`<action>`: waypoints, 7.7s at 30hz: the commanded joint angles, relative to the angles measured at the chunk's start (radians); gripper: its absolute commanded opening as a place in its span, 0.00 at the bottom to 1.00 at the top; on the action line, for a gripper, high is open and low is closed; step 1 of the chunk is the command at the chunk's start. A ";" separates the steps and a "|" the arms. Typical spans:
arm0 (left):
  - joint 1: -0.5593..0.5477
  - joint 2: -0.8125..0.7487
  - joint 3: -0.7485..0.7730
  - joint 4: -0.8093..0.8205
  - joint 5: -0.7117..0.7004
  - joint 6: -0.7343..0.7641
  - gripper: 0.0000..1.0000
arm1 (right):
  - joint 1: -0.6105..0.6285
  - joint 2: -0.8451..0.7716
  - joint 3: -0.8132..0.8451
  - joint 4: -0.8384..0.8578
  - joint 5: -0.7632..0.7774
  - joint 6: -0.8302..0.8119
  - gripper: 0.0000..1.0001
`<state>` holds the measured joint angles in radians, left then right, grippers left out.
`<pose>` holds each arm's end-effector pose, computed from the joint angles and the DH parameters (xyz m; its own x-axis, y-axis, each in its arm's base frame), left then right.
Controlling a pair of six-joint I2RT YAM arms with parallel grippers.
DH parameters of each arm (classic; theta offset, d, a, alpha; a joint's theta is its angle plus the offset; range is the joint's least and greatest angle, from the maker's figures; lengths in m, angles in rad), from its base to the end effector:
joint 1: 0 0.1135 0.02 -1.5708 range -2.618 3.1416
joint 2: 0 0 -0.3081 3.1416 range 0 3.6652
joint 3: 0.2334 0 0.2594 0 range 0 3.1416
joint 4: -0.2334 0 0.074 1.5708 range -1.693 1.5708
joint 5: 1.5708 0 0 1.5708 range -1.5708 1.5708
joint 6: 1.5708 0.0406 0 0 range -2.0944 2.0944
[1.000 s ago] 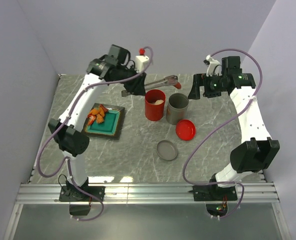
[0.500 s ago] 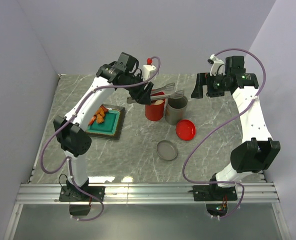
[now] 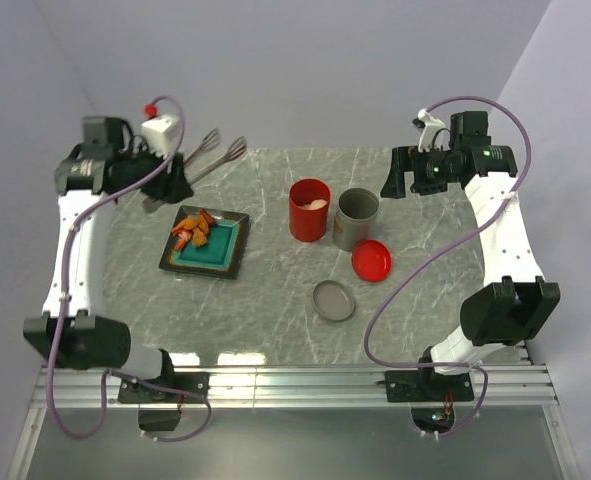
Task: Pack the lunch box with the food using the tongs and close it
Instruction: Pick up the food using the clamp, then place the food into the lunch box, then pick up the food using the clamp, then place the food into the lunch box
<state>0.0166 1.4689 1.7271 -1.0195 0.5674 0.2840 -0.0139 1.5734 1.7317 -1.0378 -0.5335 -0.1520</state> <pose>0.2960 -0.0169 0.4678 -0.5570 0.2271 -0.7988 0.5533 0.8188 -0.1531 0.3303 0.0161 0.4367 -0.7142 -0.1204 -0.6895 -0.4252 0.8571 0.2907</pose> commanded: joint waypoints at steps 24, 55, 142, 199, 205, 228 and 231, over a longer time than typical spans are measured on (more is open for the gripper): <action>0.195 -0.197 -0.612 0.013 -0.276 0.288 0.58 | -0.006 0.005 0.026 -0.015 -0.039 -0.024 1.00; 0.105 -0.271 -0.641 -0.037 -0.366 0.182 0.37 | -0.006 0.005 0.011 -0.004 -0.049 -0.021 1.00; 0.292 -0.157 -0.491 -0.031 -0.185 0.446 0.59 | -0.006 0.060 0.158 -0.030 -0.037 -0.023 1.00; 0.140 -0.065 -0.383 0.030 -0.351 0.681 0.34 | -0.006 0.083 0.161 -0.041 -0.046 -0.021 1.00; 0.114 -0.079 -0.328 -0.007 -0.324 0.644 0.33 | -0.006 0.082 0.166 -0.044 -0.046 -0.020 1.00; -0.463 0.194 0.207 0.130 -0.215 0.204 0.32 | -0.047 0.082 0.210 -0.002 0.030 0.037 1.00; -0.513 0.235 0.213 0.200 -0.212 0.166 0.32 | -0.080 0.082 0.216 -0.007 0.030 0.043 1.00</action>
<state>-0.4637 1.6924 1.8935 -0.9360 0.3187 0.5251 -0.0574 1.6867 1.8984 -1.0763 -0.5201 -0.1314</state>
